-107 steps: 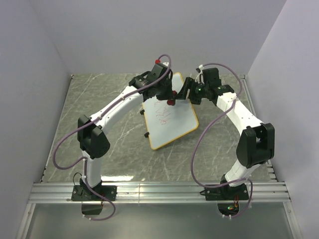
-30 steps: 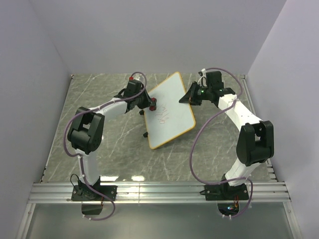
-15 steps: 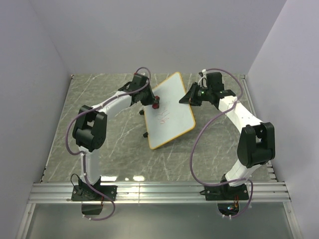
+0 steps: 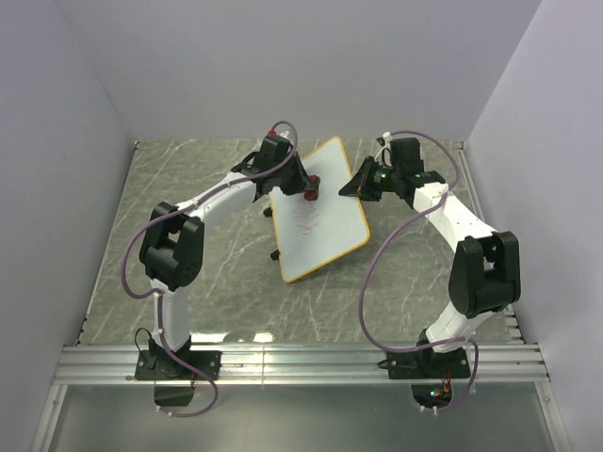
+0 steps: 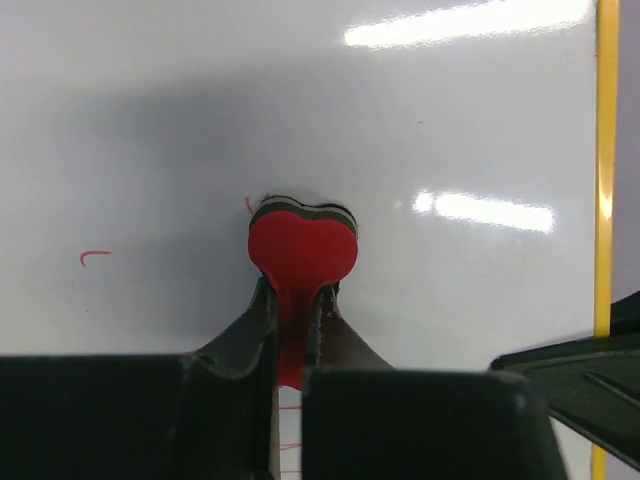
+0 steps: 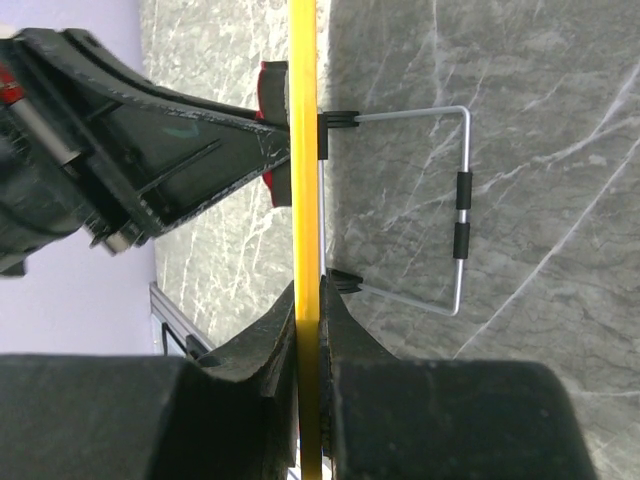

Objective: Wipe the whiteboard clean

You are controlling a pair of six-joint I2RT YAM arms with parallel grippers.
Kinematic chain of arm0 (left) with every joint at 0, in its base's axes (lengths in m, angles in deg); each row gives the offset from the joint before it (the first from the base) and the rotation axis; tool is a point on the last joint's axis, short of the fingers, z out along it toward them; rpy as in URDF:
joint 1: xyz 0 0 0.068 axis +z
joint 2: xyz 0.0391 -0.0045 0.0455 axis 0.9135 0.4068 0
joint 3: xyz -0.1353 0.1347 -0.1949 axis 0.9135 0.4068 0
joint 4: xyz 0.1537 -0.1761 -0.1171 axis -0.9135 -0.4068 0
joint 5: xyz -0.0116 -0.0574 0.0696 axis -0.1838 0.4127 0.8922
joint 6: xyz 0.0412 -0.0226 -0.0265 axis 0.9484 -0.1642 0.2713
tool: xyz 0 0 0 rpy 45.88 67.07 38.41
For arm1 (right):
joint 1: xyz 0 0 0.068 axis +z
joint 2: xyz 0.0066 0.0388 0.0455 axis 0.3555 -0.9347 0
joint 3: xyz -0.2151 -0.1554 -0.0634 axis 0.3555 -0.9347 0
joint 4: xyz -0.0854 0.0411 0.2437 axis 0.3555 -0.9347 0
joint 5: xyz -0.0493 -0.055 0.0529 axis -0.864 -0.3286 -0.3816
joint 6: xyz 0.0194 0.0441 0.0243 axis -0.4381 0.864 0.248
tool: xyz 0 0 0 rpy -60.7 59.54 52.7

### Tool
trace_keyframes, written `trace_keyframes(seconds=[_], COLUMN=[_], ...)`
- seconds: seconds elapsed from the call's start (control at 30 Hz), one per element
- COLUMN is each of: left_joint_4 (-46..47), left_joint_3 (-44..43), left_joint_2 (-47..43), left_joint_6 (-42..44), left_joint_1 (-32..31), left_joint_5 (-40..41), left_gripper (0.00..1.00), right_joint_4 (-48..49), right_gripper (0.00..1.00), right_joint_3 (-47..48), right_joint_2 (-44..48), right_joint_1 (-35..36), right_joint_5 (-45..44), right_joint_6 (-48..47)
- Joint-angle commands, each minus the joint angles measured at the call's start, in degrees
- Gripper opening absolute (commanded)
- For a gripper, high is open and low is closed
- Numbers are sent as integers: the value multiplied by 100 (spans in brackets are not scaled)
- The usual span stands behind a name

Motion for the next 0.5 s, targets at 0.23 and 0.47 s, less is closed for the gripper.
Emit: trace_keyframes(seconds=[0.23,0.47], left_joint_4=[-60,-7], left_joint_3=[1665,1569], left_joint_2=[617,548], left_joint_6=[-25,90], left_joint_1=[723,530], left_joint_5=[-585,-673], left_gripper=[0,0], right_joint_4=[73,108], right_gripper=[0,0], right_joint_3=[-153,-144], right_joint_2=[182,173], right_joint_1=[379,379], right_joint_5=[270,270], right_joint_6=[-190,-155])
